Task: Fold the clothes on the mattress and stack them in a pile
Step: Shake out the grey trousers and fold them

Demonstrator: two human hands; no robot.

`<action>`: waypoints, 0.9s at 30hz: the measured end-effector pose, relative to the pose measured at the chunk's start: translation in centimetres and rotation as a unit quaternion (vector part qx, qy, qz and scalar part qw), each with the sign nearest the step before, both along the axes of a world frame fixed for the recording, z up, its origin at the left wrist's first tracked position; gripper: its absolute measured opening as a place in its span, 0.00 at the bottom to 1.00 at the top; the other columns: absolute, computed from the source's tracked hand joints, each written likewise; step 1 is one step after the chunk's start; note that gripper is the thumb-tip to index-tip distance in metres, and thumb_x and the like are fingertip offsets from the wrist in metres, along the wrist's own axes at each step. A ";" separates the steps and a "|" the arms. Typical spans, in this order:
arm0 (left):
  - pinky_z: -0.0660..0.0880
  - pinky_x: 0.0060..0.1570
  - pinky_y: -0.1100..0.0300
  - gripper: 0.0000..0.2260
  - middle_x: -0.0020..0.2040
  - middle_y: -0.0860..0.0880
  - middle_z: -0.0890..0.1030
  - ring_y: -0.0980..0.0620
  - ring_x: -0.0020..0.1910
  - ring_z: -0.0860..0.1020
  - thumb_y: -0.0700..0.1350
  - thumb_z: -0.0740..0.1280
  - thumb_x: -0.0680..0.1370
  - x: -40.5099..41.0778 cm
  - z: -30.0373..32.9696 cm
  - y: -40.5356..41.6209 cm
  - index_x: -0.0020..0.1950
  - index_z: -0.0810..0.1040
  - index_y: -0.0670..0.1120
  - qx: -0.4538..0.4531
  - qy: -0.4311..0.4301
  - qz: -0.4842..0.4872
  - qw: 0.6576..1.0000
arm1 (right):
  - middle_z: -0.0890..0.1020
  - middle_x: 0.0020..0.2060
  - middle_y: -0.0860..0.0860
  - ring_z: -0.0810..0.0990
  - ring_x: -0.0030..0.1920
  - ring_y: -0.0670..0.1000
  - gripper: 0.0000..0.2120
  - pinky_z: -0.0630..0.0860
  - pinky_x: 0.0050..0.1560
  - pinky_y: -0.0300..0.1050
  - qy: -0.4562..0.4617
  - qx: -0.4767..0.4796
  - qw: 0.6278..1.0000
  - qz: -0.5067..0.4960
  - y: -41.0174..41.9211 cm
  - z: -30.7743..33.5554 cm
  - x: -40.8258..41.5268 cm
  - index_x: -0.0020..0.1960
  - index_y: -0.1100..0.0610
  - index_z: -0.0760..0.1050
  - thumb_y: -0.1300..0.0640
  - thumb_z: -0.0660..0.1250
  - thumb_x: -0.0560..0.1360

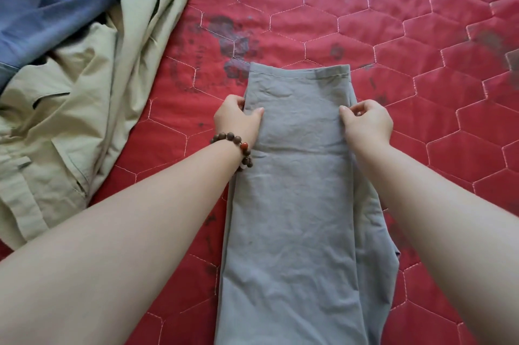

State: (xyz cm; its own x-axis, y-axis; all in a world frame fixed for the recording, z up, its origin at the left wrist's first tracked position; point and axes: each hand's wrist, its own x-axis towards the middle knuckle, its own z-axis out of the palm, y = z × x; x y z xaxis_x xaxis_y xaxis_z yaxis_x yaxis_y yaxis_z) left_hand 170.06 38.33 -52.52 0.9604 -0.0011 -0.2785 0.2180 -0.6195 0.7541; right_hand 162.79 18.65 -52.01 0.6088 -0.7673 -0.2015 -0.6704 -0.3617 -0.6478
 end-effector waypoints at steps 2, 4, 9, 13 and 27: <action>0.67 0.38 0.64 0.13 0.43 0.51 0.79 0.52 0.43 0.76 0.52 0.69 0.75 -1.2 -0.3 0.6 0.47 0.79 0.43 0.037 0.044 -0.010 0.998 | 0.75 0.41 0.49 0.73 0.45 0.51 0.14 0.65 0.45 0.42 0.034 0.026 0.999 0.006 0.6 0.3 -1.1 0.45 0.56 0.72 0.45 0.69 0.74; 0.68 0.31 0.60 0.16 0.36 0.48 0.79 0.49 0.37 0.77 0.54 0.69 0.75 -2.8 -0.5 2.0 0.39 0.78 0.41 0.042 0.077 -0.046 0.995 | 0.74 0.35 0.51 0.73 0.41 0.53 0.18 0.65 0.40 0.44 0.071 0.042 0.996 0.035 1.3 0.4 -3.2 0.38 0.57 0.69 0.45 0.70 0.73; 0.80 0.51 0.48 0.13 0.46 0.43 0.85 0.45 0.47 0.83 0.48 0.72 0.75 -6.3 -0.8 6.0 0.49 0.82 0.38 -0.059 0.206 -0.110 0.971 | 0.71 0.27 0.48 0.68 0.30 0.49 0.19 0.61 0.29 0.45 0.123 0.069 0.987 0.079 3.4 0.7 -8.8 0.31 0.55 0.67 0.48 0.72 0.73; 0.78 0.55 0.42 0.10 0.50 0.44 0.85 0.45 0.50 0.83 0.49 0.71 0.76 -9.3 -0.7 8.0 0.51 0.82 0.43 -0.099 0.333 -0.107 0.932 | 0.78 0.31 0.49 0.75 0.33 0.51 0.14 0.68 0.31 0.44 0.133 0.140 0.979 0.073 4.8 1.3 -13.3 0.35 0.56 0.75 0.48 0.72 0.72; 0.77 0.52 0.54 0.24 0.55 0.43 0.83 0.47 0.54 0.82 0.60 0.56 0.81 -24.3 0.4 17.0 0.61 0.76 0.41 -0.267 0.568 0.001 0.779 | 0.85 0.50 0.51 0.84 0.51 0.49 0.11 0.78 0.47 0.43 0.199 0.464 0.858 0.096 7.0 2.2 -30.4 0.53 0.57 0.82 0.55 0.72 0.73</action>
